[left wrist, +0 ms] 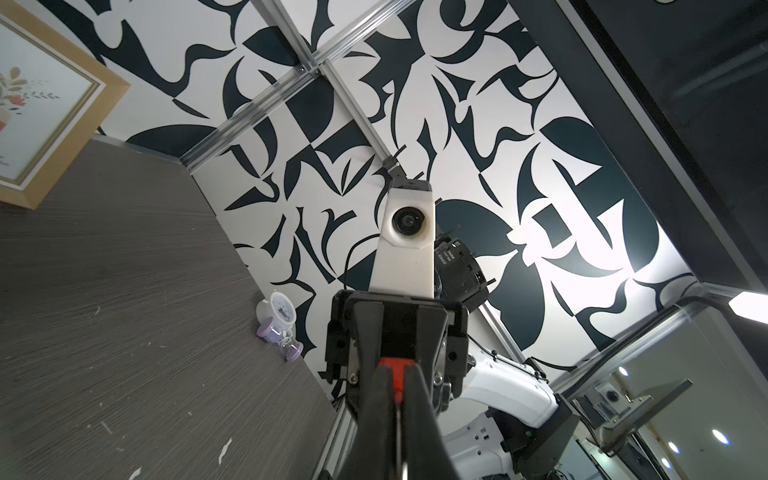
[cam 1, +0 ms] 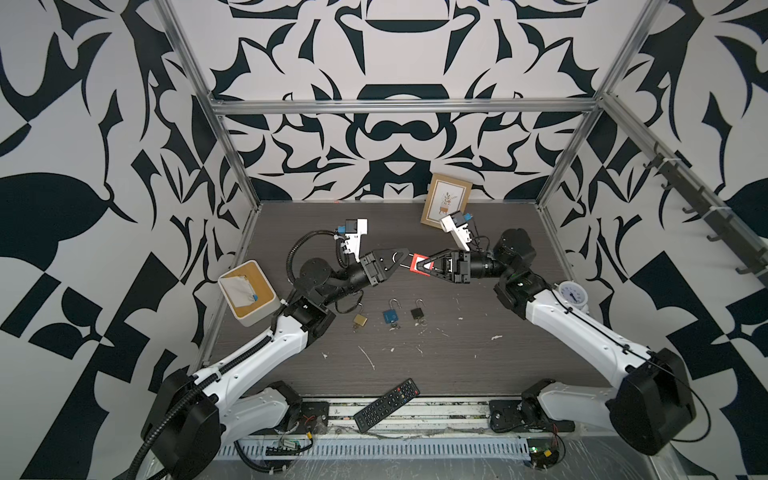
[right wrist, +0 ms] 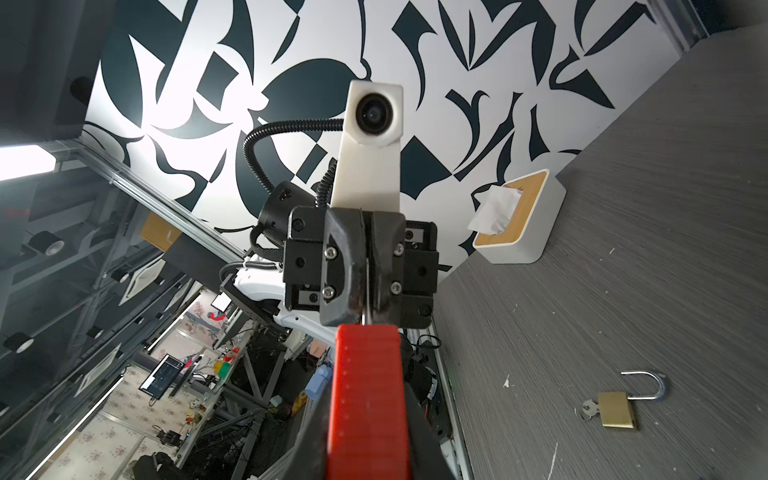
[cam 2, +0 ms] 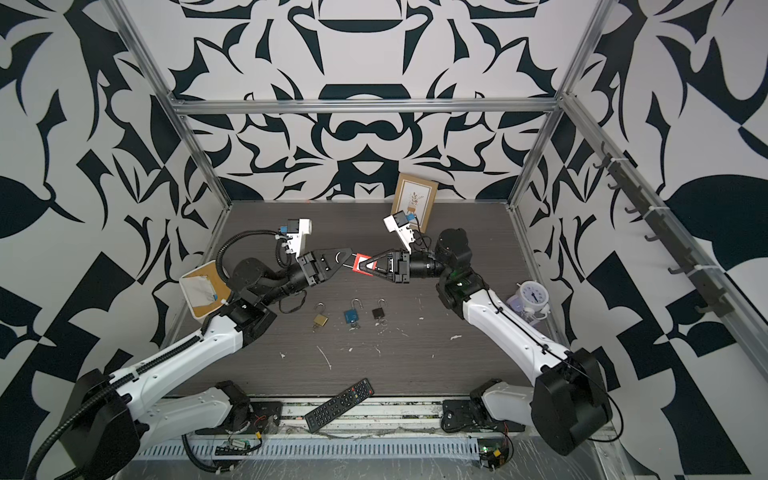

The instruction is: Lock with the key

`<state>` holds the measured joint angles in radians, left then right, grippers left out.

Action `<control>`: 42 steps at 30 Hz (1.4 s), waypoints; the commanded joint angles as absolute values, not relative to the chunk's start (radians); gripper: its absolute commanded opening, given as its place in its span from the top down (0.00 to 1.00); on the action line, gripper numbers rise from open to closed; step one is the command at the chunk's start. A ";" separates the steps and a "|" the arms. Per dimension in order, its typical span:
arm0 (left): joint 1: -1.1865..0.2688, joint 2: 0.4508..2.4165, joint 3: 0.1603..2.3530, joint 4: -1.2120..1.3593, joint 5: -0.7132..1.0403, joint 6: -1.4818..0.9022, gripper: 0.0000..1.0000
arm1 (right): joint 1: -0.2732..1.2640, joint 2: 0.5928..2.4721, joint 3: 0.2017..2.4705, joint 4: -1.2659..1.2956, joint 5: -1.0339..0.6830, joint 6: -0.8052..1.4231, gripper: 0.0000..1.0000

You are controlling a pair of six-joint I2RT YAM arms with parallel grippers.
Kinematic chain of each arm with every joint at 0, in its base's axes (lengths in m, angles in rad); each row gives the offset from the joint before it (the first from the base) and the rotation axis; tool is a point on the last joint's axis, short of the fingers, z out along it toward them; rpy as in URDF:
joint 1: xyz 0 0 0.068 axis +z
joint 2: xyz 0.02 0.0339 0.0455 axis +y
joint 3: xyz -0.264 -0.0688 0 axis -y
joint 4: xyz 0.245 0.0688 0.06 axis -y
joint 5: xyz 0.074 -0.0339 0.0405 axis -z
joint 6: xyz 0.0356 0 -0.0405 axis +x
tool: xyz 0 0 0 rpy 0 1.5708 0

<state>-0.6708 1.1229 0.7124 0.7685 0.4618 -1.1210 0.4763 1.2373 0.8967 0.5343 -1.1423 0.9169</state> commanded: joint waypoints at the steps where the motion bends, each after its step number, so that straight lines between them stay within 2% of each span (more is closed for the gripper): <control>1: -0.709 1.150 0.713 0.640 0.486 -1.156 1.00 | 0.532 1.237 0.960 0.460 -1.120 0.697 1.00; 4: -0.712 1.149 0.705 0.640 0.491 -1.149 0.98 | 0.532 1.254 0.944 0.543 -1.108 0.765 1.00; 7: -0.711 1.139 0.691 0.640 0.484 -1.151 0.65 | 0.531 1.271 0.936 0.636 -1.111 0.847 1.00; 8: -0.712 1.133 0.686 0.638 0.480 -1.150 0.58 | 0.529 1.272 0.939 0.629 -1.111 0.845 1.00; 9: -0.712 1.126 0.680 0.635 0.477 -1.148 0.54 | 0.528 1.273 0.941 0.619 -1.111 0.840 1.00; 11: -0.712 1.109 0.679 0.609 0.468 -1.136 0.53 | 0.523 1.275 0.937 0.612 -1.112 0.840 1.00; 23: -0.711 1.052 0.684 0.527 0.452 -1.093 0.66 | 0.519 1.291 0.922 0.676 -1.130 0.886 1.00; 37: -0.712 1.084 0.686 0.544 0.462 -1.102 0.91 | 0.520 1.285 0.910 0.673 -1.102 0.887 1.00; 42: -0.710 1.095 0.680 0.563 0.449 -1.114 1.00 | 0.520 1.278 0.893 0.673 -1.093 0.877 0.81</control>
<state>-0.7025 1.0798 0.6968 0.5854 0.4282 -1.0760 0.5186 1.3083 0.8810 0.5571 -1.1488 0.9237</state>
